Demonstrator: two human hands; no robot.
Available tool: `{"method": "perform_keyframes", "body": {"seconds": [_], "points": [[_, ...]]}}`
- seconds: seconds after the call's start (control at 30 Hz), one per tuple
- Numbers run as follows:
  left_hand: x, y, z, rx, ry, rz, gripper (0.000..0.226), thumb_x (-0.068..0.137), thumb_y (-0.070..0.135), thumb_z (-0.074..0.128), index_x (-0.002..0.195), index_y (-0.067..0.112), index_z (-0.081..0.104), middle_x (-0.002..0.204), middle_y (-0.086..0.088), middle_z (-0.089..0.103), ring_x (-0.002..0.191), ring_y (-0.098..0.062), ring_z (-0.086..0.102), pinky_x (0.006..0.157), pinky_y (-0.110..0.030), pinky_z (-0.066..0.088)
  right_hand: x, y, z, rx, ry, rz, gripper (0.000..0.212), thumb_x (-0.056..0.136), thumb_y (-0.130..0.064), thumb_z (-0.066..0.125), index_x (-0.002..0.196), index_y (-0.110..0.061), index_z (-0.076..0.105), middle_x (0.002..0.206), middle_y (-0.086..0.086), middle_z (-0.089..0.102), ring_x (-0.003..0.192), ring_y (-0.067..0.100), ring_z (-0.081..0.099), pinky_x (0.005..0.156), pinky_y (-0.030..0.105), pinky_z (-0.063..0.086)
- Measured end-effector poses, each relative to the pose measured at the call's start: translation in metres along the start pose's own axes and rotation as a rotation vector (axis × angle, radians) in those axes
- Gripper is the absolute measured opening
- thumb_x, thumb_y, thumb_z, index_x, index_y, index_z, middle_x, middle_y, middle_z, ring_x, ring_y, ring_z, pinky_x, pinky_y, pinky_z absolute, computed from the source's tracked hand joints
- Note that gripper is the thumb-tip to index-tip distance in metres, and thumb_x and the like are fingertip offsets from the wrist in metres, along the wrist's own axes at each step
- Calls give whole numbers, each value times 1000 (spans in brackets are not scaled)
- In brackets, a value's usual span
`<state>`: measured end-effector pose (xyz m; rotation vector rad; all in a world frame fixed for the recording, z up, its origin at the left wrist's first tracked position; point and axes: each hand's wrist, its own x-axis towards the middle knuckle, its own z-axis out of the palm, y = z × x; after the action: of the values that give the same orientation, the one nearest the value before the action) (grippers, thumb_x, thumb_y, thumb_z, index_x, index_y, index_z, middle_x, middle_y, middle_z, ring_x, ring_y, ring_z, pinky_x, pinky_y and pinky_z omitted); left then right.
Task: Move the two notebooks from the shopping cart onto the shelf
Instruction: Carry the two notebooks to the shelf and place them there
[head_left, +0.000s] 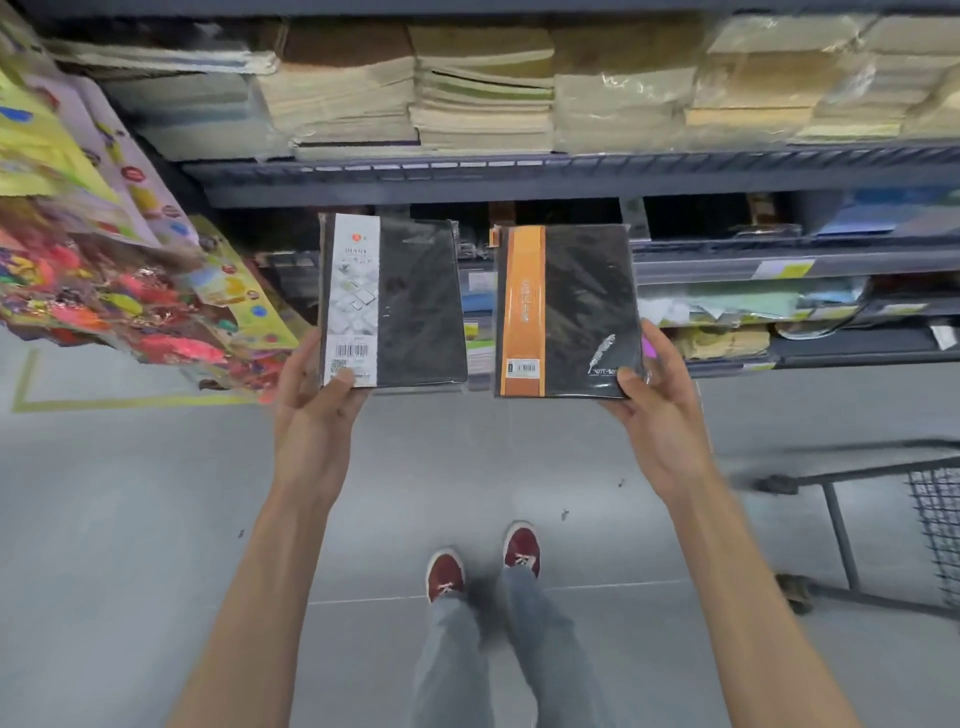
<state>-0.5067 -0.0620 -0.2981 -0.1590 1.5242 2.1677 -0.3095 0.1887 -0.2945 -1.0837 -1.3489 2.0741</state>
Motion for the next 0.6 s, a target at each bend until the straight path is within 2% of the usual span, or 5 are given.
{"method": "perform_keyframes", "body": {"seconds": [0.13,0.23,0.37,0.47,0.6], "points": [[28,-21,1,5,-9,8,54,97,-9,50,147,11,44,145,-11,55,132,-35,55,100,-46,53,27,19,2,5,16,-32,56,100,5,51,148,-23,46,131,3,66,113,23,65,94,43,51],[42,-34,4,-38,-3,6,54,98,-10,48,147,12,44,142,-10,59,130,-31,58,91,-34,56,44,36,4,17,31,-45,56,99,6,51,145,-26,49,125,-1,67,102,20,63,89,39,51],[67,-44,-1,-53,-36,24,53,99,-8,50,146,15,45,140,-11,60,130,-30,58,94,-34,56,66,50,7,19,32,-76,55,101,5,50,145,-27,50,113,-11,71,92,13,65,78,27,54],[85,-48,-5,-25,-96,60,53,100,0,53,147,22,46,143,-8,59,130,-37,56,80,-30,61,83,60,7,18,49,-121,52,101,2,50,145,-28,51,115,-3,71,97,16,67,79,30,58],[101,-59,0,-64,-118,168,51,100,-3,50,148,13,44,140,-9,61,123,-23,64,88,-27,57,104,79,10,41,55,-192,52,102,-3,52,145,-30,50,137,-2,64,119,18,65,84,29,58]]}}
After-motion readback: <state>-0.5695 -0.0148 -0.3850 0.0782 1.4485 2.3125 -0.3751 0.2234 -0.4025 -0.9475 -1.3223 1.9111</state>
